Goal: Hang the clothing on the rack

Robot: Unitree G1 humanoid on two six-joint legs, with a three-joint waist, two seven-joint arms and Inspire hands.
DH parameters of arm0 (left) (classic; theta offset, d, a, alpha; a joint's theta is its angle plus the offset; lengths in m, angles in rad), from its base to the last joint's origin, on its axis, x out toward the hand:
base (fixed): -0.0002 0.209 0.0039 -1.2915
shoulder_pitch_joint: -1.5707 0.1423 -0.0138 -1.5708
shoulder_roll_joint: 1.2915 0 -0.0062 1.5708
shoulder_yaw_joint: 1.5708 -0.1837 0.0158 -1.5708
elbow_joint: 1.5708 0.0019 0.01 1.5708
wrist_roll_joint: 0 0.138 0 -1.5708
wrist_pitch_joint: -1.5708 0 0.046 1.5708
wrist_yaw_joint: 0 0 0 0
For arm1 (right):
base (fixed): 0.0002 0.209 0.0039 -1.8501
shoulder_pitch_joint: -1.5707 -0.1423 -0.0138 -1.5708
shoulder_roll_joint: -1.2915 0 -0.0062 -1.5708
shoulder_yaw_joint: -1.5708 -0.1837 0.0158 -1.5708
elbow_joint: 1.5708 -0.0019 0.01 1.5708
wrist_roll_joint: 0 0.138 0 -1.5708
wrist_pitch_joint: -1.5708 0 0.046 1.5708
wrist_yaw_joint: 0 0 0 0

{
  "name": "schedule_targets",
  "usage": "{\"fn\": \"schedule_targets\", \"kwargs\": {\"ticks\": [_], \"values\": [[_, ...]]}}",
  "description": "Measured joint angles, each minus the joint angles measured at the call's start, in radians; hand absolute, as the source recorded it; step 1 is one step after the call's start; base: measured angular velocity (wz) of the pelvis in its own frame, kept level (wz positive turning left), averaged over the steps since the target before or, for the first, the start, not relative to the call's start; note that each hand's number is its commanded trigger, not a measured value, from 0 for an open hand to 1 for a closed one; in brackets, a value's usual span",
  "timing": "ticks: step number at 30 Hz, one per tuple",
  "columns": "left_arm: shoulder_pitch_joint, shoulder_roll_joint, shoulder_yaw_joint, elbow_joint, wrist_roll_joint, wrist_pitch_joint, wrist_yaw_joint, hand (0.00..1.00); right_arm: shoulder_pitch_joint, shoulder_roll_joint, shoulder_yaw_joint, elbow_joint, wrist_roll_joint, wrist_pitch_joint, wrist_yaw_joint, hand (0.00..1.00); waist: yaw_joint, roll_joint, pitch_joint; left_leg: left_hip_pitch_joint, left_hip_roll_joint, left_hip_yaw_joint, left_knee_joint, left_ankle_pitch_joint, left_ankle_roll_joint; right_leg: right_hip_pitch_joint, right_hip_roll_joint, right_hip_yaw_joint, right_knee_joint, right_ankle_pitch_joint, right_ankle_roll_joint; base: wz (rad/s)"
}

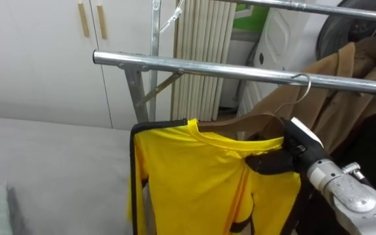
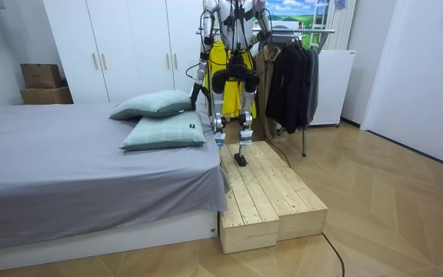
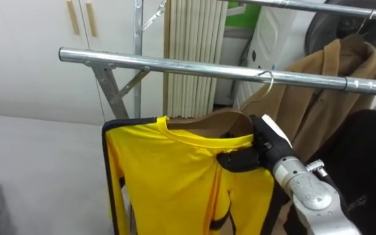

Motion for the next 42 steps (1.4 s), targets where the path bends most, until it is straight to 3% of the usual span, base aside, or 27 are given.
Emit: {"fn": "schedule_targets", "kwargs": {"ticks": [15,24,36,42], "values": [[0.004,0.0,0.0,-0.013,0.037,0.003,-0.003,0.0,-0.03,0.0,0.0,0.088,0.016,0.0,-0.003,1.0,0.008,-0.004,-0.0031,0.006,-0.001,-0.017,0.002,0.0,0.0,0.016,-0.004,-0.014,-0.005,0.0,0.0,0.02],[0.011,0.0,0.0,-0.013,0.037,0.003,-0.004,0.0,-0.031,-0.002,0.0,0.087,0.015,0.0,-0.013,1.0,0.008,-0.006,-0.0144,0.005,-0.001,-0.019,0.003,0.0,0.0,0.016,-0.004,-0.014,-0.003,-0.001,-0.001,0.0],[0.014,-0.001,0.022,-0.013,0.036,0.001,-0.008,0.0,-0.04,-0.003,-0.001,0.087,0.015,0.0,-0.013,1.0,0.007,-0.013,-0.0171,0.005,-0.001,-0.021,0.003,0.0,0.0,0.016,-0.004,-0.014,-0.002,-0.003,-0.001,0.0],[0.018,-0.001,0.039,-0.018,0.036,-0.003,-0.017,0.0,-0.067,-0.03,-0.001,0.087,0.015,0.0,-0.011,1.0,0.006,-0.022,-0.0159,0.005,-0.002,-0.022,0.003,0.0,0.0,0.016,-0.004,-0.011,-0.003,-0.005,0.0,0.0]]}}
